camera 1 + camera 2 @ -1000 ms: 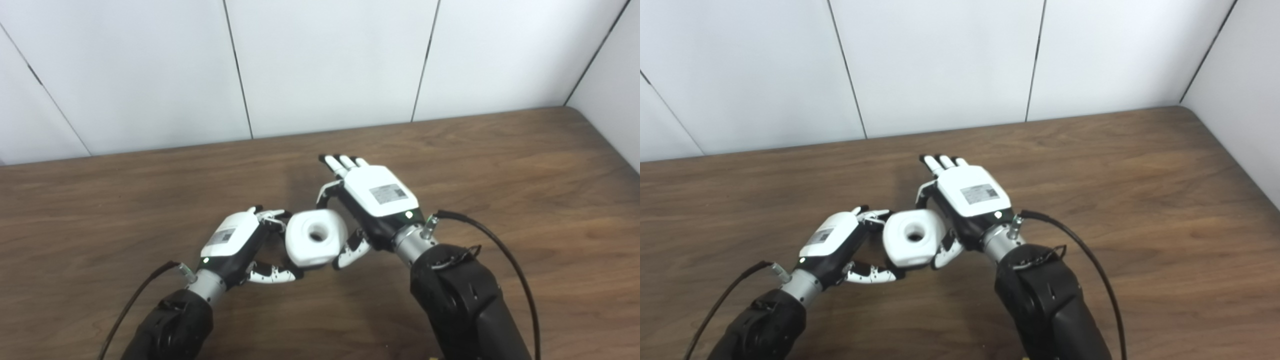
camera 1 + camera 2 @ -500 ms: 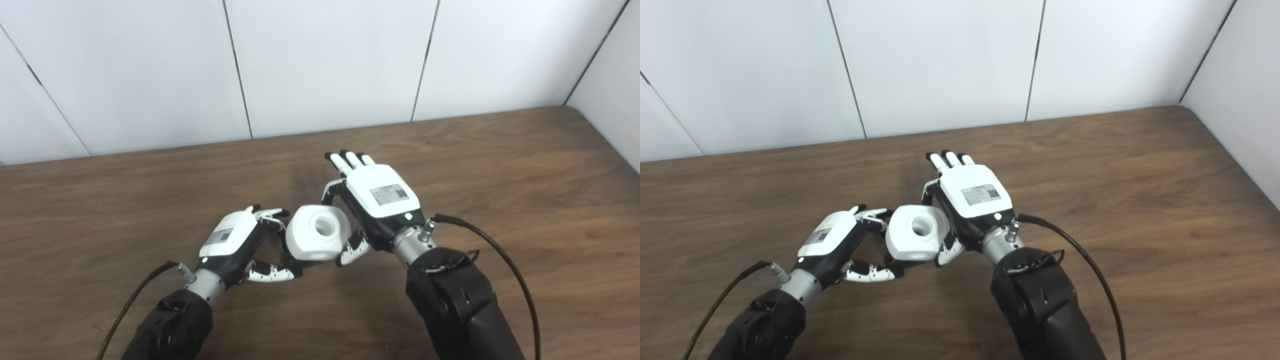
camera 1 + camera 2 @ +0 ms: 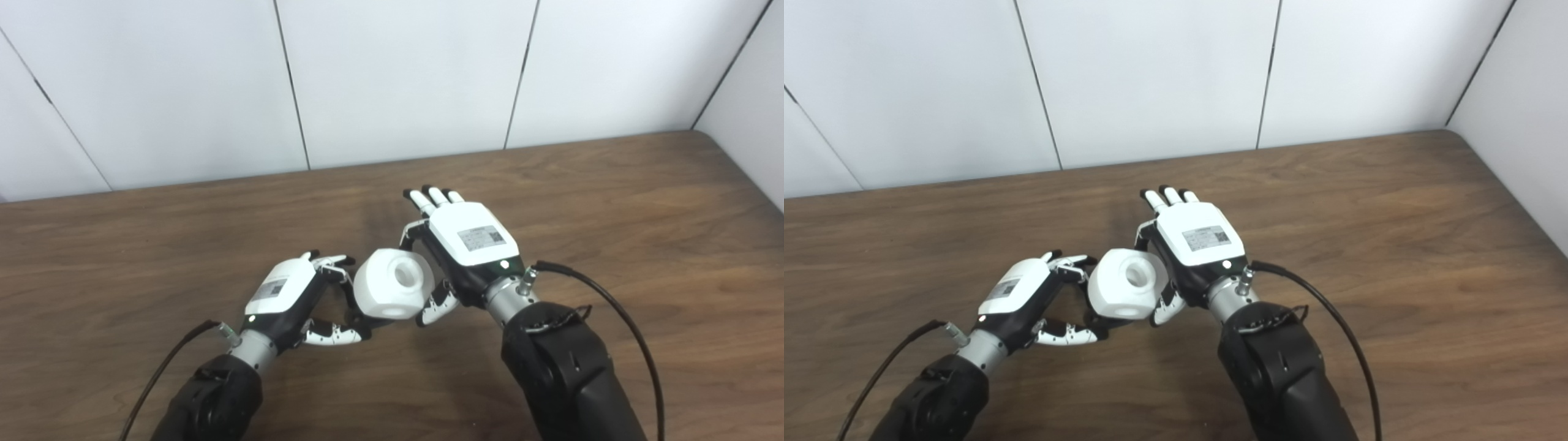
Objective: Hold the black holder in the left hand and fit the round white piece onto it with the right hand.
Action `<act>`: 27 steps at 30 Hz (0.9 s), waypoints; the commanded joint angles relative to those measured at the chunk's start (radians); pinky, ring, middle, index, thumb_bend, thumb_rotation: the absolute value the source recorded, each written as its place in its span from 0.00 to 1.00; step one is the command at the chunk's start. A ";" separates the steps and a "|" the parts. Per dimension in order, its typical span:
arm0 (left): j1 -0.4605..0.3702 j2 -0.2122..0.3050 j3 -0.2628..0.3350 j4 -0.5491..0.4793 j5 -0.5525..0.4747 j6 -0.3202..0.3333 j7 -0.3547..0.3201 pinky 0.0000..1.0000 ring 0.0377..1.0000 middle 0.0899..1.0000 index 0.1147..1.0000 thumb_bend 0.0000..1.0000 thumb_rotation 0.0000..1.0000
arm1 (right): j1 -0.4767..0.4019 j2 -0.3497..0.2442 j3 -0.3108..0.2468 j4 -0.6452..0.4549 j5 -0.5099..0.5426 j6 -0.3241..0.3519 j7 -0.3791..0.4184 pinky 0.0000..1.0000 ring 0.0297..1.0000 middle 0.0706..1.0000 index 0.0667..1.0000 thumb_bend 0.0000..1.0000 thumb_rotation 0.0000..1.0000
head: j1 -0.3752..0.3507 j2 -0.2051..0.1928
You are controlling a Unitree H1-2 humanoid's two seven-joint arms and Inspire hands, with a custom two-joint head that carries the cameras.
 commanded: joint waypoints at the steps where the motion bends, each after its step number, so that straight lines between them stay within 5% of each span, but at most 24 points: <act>1: -0.029 -0.018 -0.017 -0.001 0.012 -0.018 0.010 1.00 0.88 0.86 0.41 0.52 0.04 | -0.027 0.008 0.010 -0.031 0.000 -0.028 0.045 1.00 1.00 1.00 0.46 0.52 0.15 | 0.003 0.000; 9: -0.029 -0.029 -0.020 0.005 0.018 -0.013 0.016 1.00 0.88 0.87 0.41 0.52 0.04 | -0.046 0.015 0.011 -0.053 0.008 -0.038 0.083 1.00 1.00 1.00 0.46 0.52 0.16 | 0.016 -0.005; 11: -0.030 -0.031 -0.021 0.010 0.020 -0.015 0.019 1.00 0.88 0.87 0.41 0.52 0.04 | -0.048 0.014 0.010 -0.053 0.011 -0.040 0.082 1.00 1.00 0.99 0.56 0.83 0.26 | 0.020 -0.008; 13: -0.031 -0.033 -0.022 0.014 0.023 -0.016 0.023 1.00 0.88 0.87 0.41 0.52 0.04 | -0.051 0.014 0.010 -0.054 0.012 -0.042 0.084 1.00 1.00 0.99 0.58 0.89 0.29 | 0.022 -0.010; 27: -0.030 -0.038 -0.023 0.020 0.016 -0.020 0.034 1.00 0.88 0.87 0.41 0.52 0.04 | -0.053 0.018 -0.004 -0.050 0.014 -0.053 0.105 1.00 1.00 0.99 0.60 0.91 0.29 | 0.019 -0.021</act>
